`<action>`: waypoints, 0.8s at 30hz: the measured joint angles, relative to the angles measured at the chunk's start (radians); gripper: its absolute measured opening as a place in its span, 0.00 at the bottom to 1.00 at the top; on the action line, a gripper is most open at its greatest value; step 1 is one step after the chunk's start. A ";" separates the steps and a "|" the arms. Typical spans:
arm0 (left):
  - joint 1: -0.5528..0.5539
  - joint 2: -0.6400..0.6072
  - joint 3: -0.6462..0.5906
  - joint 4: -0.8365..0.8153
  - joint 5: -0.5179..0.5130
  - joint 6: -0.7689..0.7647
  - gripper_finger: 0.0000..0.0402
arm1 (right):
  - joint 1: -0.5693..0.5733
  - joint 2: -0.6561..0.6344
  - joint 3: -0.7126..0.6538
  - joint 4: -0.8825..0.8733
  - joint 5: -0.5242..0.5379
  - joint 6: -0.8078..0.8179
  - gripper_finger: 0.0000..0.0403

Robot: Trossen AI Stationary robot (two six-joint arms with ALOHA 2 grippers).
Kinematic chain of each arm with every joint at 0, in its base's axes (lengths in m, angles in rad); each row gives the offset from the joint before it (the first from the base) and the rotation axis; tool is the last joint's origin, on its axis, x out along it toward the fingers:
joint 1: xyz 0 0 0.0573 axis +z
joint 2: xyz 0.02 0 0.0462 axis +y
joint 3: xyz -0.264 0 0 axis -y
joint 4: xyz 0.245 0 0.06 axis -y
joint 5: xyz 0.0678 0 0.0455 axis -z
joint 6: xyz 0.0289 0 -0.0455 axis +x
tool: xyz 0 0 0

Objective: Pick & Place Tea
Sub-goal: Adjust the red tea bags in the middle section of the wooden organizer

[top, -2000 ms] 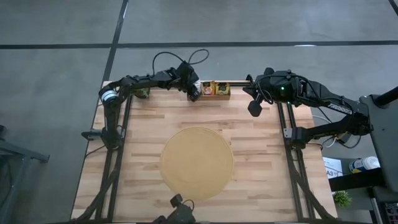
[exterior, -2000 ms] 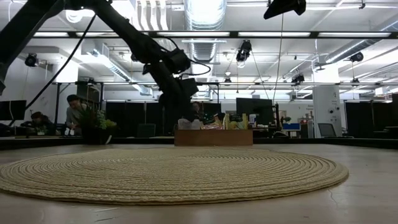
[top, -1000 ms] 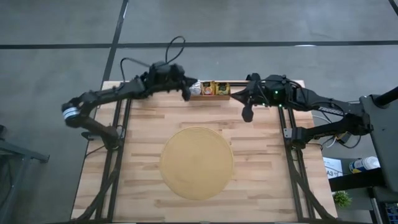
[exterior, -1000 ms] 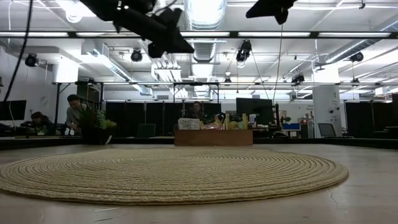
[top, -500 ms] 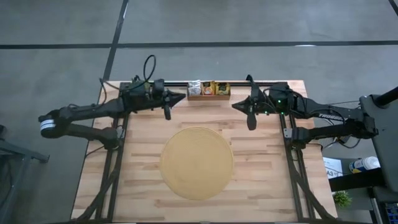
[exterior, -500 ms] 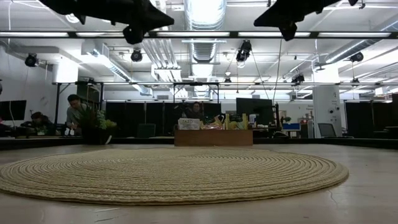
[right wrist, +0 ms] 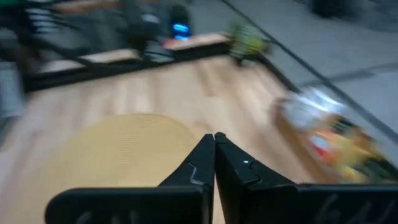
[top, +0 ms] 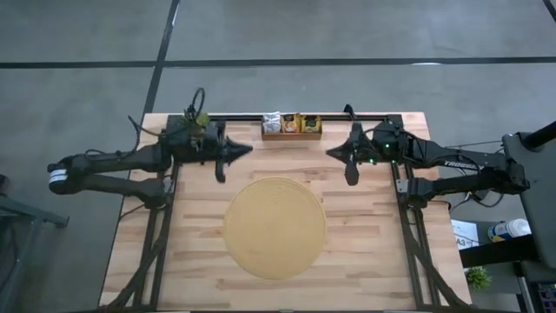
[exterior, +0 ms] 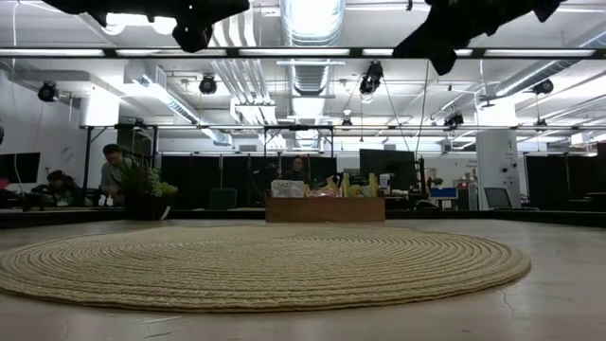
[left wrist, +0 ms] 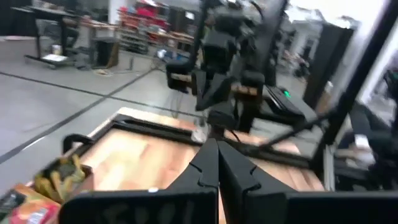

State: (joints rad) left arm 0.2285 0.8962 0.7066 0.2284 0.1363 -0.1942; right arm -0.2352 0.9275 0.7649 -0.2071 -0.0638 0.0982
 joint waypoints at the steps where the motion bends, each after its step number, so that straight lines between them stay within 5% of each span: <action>1: -0.022 -0.003 -0.016 0.005 -0.004 0.014 0.00 | 0.003 -0.005 -0.019 0.034 -0.042 -0.001 0.02; 5: -0.100 -0.033 -0.103 0.110 -0.065 0.017 0.00 | 0.021 -0.010 -0.116 0.226 -0.161 0.027 0.02; 10: -0.186 -0.067 -0.233 0.293 -0.182 -0.008 0.00 | 0.035 -0.027 -0.219 0.423 -0.174 0.067 0.02; 24: -0.182 -0.068 -0.241 0.294 -0.209 -0.054 0.00 | 0.010 -0.022 -0.132 0.427 -0.159 0.046 0.02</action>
State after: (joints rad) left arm 0.0463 0.8282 0.4653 0.5223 -0.0729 -0.2486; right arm -0.2254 0.9053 0.6327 0.2202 -0.2226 0.1442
